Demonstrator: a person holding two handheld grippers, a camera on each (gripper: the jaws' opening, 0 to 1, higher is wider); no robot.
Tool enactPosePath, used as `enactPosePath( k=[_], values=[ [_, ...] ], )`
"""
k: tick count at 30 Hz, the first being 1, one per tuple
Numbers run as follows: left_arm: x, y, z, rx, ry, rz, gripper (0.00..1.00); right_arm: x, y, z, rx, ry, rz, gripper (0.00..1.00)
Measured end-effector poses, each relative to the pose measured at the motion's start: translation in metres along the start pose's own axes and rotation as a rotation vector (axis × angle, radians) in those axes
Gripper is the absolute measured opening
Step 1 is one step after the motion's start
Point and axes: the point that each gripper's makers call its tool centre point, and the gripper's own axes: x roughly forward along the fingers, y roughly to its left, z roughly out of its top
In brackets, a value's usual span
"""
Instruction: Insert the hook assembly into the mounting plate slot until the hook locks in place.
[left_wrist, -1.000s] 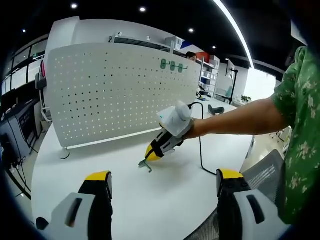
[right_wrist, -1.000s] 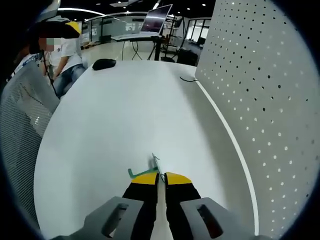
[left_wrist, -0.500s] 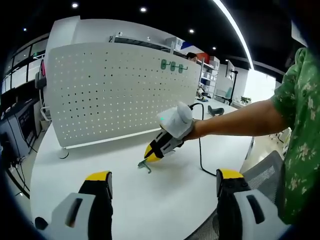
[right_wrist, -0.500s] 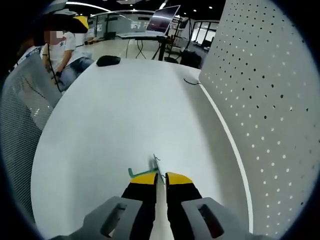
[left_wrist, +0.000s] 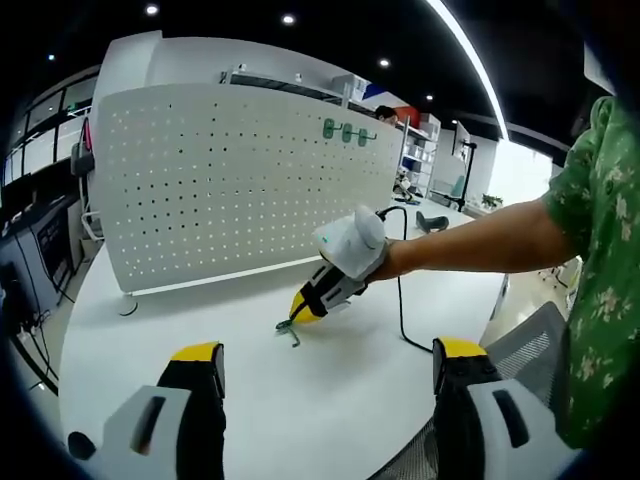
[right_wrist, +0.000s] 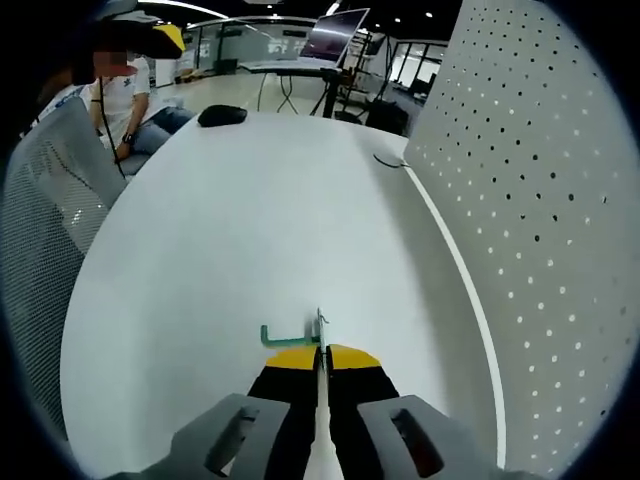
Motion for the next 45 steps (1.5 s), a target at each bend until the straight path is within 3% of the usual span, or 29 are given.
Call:
enactPosePath(
  k=[10,15,24,34,45],
  values=[
    [0.0,-0.001,0.002,0.005,-0.001,-0.004,0.88,-0.001,0.001,0.001,0.097,-0.038,-0.011,0.0],
    [0.0,-0.001,0.003,0.008,-0.003,-0.006,0.88,-0.009,-0.003,0.008,0.21,-0.114,-0.038,0.0],
    [0.003,-0.005,0.012,0.028,-0.013,-0.021,0.88,-0.027,-0.011,0.013,0.279,-0.175,-0.093,0.0],
    [0.005,-0.011,0.025,0.058,-0.033,-0.045,0.87,-0.065,-0.025,0.034,0.369,-0.301,-0.191,0.0],
    [0.002,-0.017,0.053,0.111,-0.093,-0.077,0.87,-0.113,-0.031,0.069,0.372,-0.41,-0.288,0.0]
  ],
)
